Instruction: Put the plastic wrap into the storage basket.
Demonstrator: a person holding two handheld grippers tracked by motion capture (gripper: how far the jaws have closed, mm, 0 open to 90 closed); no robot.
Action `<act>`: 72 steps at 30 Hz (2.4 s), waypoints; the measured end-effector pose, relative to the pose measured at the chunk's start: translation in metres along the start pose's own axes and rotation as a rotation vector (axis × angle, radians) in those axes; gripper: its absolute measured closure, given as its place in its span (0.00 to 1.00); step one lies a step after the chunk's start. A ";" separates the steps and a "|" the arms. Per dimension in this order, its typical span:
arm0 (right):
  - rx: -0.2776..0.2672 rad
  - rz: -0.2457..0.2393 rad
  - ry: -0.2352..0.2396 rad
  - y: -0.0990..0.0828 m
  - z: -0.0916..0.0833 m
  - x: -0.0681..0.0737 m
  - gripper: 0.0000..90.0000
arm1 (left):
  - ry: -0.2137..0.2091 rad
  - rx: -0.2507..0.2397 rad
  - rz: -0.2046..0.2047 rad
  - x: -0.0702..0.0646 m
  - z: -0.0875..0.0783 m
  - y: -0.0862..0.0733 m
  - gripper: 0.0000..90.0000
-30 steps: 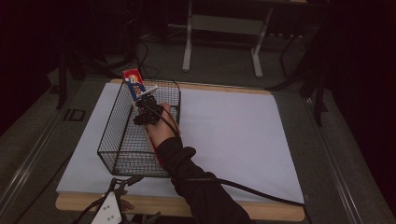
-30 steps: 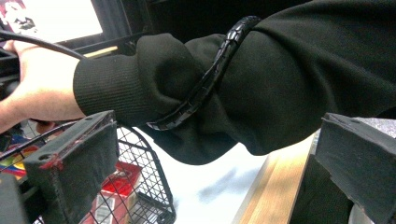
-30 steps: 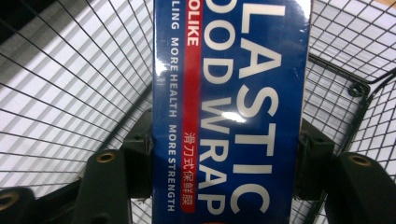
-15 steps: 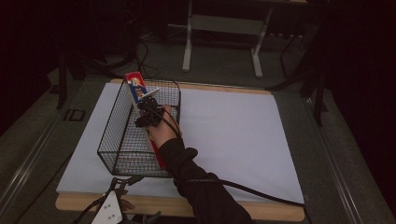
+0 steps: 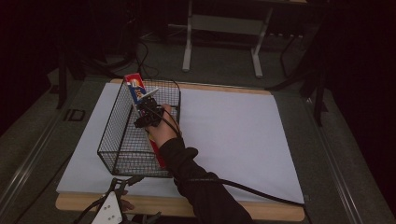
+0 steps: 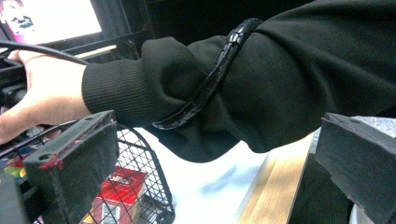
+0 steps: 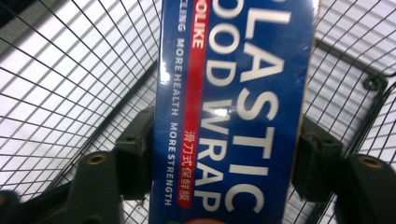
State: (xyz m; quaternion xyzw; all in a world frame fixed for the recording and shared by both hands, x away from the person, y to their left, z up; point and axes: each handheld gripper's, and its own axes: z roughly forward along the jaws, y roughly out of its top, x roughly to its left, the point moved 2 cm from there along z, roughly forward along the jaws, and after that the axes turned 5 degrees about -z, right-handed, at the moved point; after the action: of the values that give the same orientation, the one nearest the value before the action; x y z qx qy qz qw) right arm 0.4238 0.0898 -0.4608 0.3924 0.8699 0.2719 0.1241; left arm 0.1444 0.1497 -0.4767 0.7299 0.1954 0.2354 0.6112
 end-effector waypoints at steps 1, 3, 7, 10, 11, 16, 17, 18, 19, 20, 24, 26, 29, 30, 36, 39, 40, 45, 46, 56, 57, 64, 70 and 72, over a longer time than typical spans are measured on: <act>-0.015 -0.007 0.002 0.001 -0.003 -0.001 0.33 | 0.000 0.001 0.000 0.000 0.000 0.000 0.00; -0.051 -0.010 0.012 0.003 -0.012 -0.003 0.27 | 0.000 0.002 -0.001 0.000 0.000 0.000 0.00; -0.102 -0.046 0.068 0.006 -0.030 -0.005 0.15 | 0.001 0.004 0.000 0.000 0.001 0.000 0.00; -0.130 -0.122 0.057 0.006 -0.044 -0.009 0.14 | 0.000 0.006 -0.001 0.000 0.001 0.000 0.00; -0.140 -0.133 0.058 0.006 -0.048 -0.010 0.14 | 0.000 0.006 -0.001 0.000 0.001 0.000 0.00; -0.173 -0.196 0.054 0.000 -0.070 -0.018 0.13 | -0.001 0.008 -0.001 0.000 0.002 -0.001 0.00; -0.180 -0.202 0.056 -0.002 -0.074 -0.020 0.13 | -0.001 0.009 -0.001 0.000 0.002 -0.001 0.00; -0.181 -0.201 0.058 -0.003 -0.077 -0.022 0.13 | -0.001 0.009 -0.001 0.000 0.002 -0.001 0.00; -0.189 -0.200 0.055 -0.006 -0.082 -0.026 0.13 | -0.003 0.011 0.000 0.000 0.003 -0.001 0.00; -0.193 -0.199 0.051 -0.008 -0.085 -0.030 0.13 | -0.003 0.010 -0.001 -0.001 0.003 -0.001 0.00; -0.203 -0.194 0.020 -0.016 -0.097 -0.043 0.14 | -0.003 0.014 0.001 -0.001 0.004 -0.001 0.00; -0.210 -0.192 0.007 -0.020 -0.102 -0.048 0.14 | -0.001 0.019 0.004 -0.001 0.004 -0.001 0.00; -0.232 -0.184 -0.005 -0.026 -0.112 -0.058 0.14 | 0.000 0.020 0.001 0.000 0.005 -0.001 0.00; -0.241 -0.177 -0.009 -0.029 -0.116 -0.062 0.14 | 0.000 0.021 0.001 0.000 0.005 -0.001 0.00; -0.276 -0.147 -0.035 -0.045 -0.129 -0.080 0.15 | 0.003 0.022 0.002 0.000 0.005 -0.001 0.00; -0.287 -0.146 -0.049 -0.054 -0.133 -0.086 0.15 | 0.003 0.021 0.000 0.000 0.005 -0.001 0.00; -0.291 -0.142 -0.050 -0.057 -0.134 -0.087 0.15 | 0.002 0.021 0.000 0.000 0.005 -0.001 0.00; -0.315 -0.142 -0.059 -0.075 -0.140 -0.096 0.15 | 0.001 0.021 0.003 0.000 0.005 -0.001 0.00; -0.317 -0.142 -0.062 -0.079 -0.141 -0.097 0.15 | 0.002 0.021 0.002 0.000 0.005 -0.001 0.00; -0.357 -0.128 -0.057 -0.120 -0.146 -0.114 0.15 | 0.001 0.021 0.003 -0.001 0.005 -0.001 0.00; -0.360 -0.127 -0.049 -0.124 -0.147 -0.116 0.15 | 0.001 0.022 0.004 -0.001 0.006 -0.001 0.00; -0.388 -0.118 -0.072 -0.154 -0.149 -0.129 0.16 | 0.000 0.023 0.000 -0.001 0.006 -0.001 0.00; -0.403 -0.104 -0.109 -0.184 -0.150 -0.143 0.15 | 0.001 0.024 0.003 -0.001 0.006 -0.001 0.00; -0.402 -0.094 -0.100 -0.192 -0.149 -0.147 0.15 | 0.000 0.025 0.002 -0.001 0.006 -0.001 0.00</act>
State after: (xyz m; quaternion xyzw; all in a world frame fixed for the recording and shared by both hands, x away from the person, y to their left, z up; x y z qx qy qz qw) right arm 0.3388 -0.1812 -0.4479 0.3315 0.8083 0.4142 0.2554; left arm 0.1473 0.1442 -0.4790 0.7375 0.1978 0.2337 0.6019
